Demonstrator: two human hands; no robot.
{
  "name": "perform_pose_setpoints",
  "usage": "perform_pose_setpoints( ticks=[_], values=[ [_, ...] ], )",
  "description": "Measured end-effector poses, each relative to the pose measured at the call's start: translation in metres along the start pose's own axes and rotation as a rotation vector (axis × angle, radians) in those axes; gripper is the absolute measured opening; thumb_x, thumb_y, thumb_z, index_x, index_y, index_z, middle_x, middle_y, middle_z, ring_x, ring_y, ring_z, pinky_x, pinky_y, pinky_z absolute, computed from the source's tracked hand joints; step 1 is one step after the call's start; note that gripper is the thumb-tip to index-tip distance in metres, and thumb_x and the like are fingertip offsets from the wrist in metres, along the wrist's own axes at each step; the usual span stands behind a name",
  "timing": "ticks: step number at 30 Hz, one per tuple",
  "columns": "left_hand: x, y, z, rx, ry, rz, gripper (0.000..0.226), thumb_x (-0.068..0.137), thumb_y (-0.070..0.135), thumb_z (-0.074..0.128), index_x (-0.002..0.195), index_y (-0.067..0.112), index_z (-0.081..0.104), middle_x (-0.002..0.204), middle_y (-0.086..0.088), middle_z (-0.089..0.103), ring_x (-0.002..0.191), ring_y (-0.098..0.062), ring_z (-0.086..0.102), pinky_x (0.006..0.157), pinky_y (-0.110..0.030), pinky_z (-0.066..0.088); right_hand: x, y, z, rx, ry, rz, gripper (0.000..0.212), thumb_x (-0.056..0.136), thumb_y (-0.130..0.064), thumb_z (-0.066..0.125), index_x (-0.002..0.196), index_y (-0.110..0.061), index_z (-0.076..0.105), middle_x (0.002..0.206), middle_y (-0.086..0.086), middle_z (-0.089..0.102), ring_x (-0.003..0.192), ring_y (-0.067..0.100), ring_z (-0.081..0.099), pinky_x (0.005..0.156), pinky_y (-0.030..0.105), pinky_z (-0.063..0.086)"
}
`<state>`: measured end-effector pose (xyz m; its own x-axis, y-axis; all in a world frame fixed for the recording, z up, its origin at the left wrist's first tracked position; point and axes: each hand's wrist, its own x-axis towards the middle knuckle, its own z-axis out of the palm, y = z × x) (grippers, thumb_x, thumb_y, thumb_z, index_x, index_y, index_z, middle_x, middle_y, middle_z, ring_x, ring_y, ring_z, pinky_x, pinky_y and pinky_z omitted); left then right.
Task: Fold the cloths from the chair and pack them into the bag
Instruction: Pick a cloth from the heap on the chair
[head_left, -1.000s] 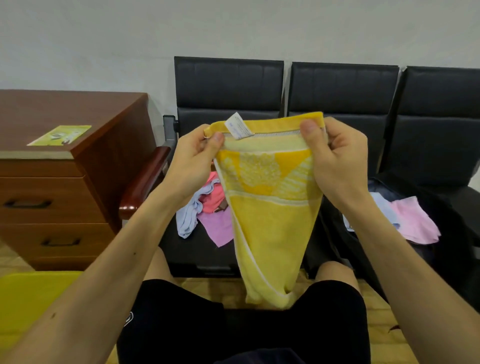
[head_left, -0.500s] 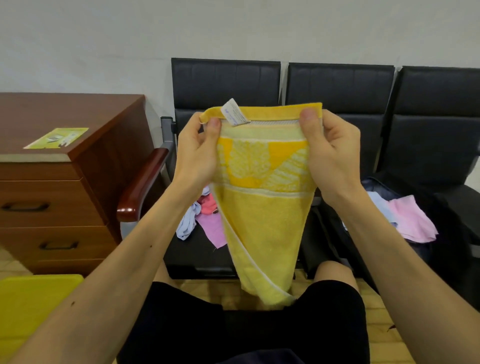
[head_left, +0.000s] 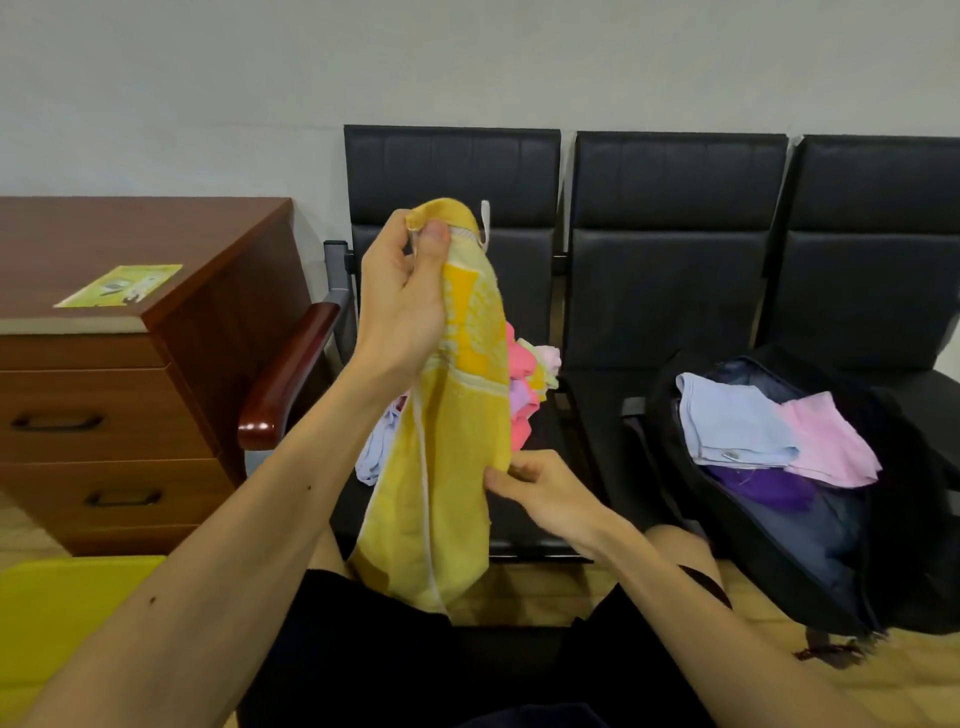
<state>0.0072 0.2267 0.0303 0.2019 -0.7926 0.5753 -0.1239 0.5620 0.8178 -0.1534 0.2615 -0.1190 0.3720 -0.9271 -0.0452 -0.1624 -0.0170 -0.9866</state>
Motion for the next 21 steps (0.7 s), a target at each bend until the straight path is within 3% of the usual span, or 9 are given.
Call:
perform_pose_setpoints(
  ticks=[3,5,7,10,13,16,17,19,21],
  values=[
    [0.007,-0.003,-0.017,0.056,0.050,0.026,0.015,0.105,0.025,0.047,0.096,0.019,0.057,0.082,0.005,0.063,0.069,0.002,0.063,0.065,-0.021,0.054,0.003,-0.014,-0.010,-0.012,0.161,0.002,0.022,0.099,-0.014,0.057,0.102,0.001,0.074,0.106,0.012,0.075,0.104,0.023,0.070,0.094,0.036,0.053],
    [0.024,-0.018,-0.038,0.165,0.167,-0.006,0.016,0.104,0.028,0.048,0.093,0.022,0.058,0.085,0.007,0.062,0.077,-0.001,0.062,0.074,-0.027,0.054,-0.001,-0.040,-0.021,0.139,0.261,0.024,0.027,0.100,-0.014,0.054,0.105,0.007,0.070,0.115,0.023,0.070,0.107,0.032,0.067,0.093,0.043,0.052],
    [0.038,-0.044,-0.061,0.301,0.294,-0.145,0.020,0.102,0.031,0.048,0.095,0.017,0.059,0.092,0.001,0.062,0.091,-0.014,0.063,0.083,-0.038,0.052,-0.010,-0.068,-0.026,0.285,0.220,-0.001,0.025,0.101,-0.016,0.049,0.110,-0.004,0.069,0.118,0.016,0.070,0.104,0.024,0.069,0.084,0.035,0.054],
    [0.034,-0.081,-0.072,0.364,0.312,-0.352,0.024,0.101,0.030,0.048,0.095,0.012,0.062,0.097,-0.008,0.065,0.095,-0.026,0.063,0.078,-0.036,0.048,-0.024,-0.104,-0.024,0.258,0.038,-0.061,0.025,0.103,-0.024,0.045,0.113,-0.018,0.067,0.108,0.001,0.075,0.098,0.016,0.072,0.077,0.024,0.056],
    [0.022,-0.089,-0.062,0.123,0.276,-0.586,0.022,0.104,0.026,0.047,0.091,0.018,0.063,0.096,-0.006,0.065,0.097,-0.024,0.064,0.083,-0.039,0.055,-0.030,-0.122,-0.019,0.241,0.001,-0.084,0.029,0.103,-0.031,0.043,0.117,-0.021,0.066,0.112,0.001,0.074,0.103,0.019,0.071,0.080,0.024,0.058],
    [0.018,-0.085,-0.056,-0.254,0.197,-0.885,0.030,0.105,0.027,0.047,0.123,0.008,0.061,0.112,-0.009,0.070,0.096,-0.025,0.069,0.073,-0.038,0.058,-0.030,-0.131,-0.017,0.199,0.101,-0.115,0.029,0.104,-0.033,0.042,0.115,-0.024,0.066,0.108,-0.002,0.075,0.100,0.017,0.071,0.080,0.025,0.058],
    [0.015,-0.083,-0.054,-0.354,0.156,-0.936,0.032,0.106,0.029,0.045,0.123,0.006,0.061,0.110,-0.006,0.069,0.092,-0.022,0.070,0.070,-0.035,0.057,-0.028,-0.133,-0.019,0.176,0.149,-0.133,0.028,0.104,-0.034,0.042,0.112,-0.026,0.067,0.106,-0.004,0.075,0.098,0.015,0.072,0.078,0.024,0.058],
    [0.006,-0.077,-0.051,-0.472,0.073,-0.933,0.036,0.106,0.035,0.042,0.109,0.007,0.066,0.110,-0.003,0.068,0.084,-0.019,0.073,0.073,-0.033,0.056,-0.025,-0.136,-0.025,0.201,0.223,-0.134,0.025,0.105,-0.035,0.043,0.105,-0.028,0.067,0.097,-0.007,0.077,0.091,0.011,0.073,0.074,0.024,0.057],
    [0.001,-0.078,-0.049,-0.544,0.062,-0.880,0.043,0.102,0.045,0.046,0.110,0.007,0.066,0.115,-0.013,0.072,0.090,-0.021,0.075,0.078,-0.035,0.058,-0.024,-0.139,-0.031,0.322,0.283,-0.084,0.022,0.103,-0.038,0.047,0.103,-0.028,0.067,0.090,-0.008,0.077,0.085,0.010,0.074,0.070,0.026,0.057]
  ],
)
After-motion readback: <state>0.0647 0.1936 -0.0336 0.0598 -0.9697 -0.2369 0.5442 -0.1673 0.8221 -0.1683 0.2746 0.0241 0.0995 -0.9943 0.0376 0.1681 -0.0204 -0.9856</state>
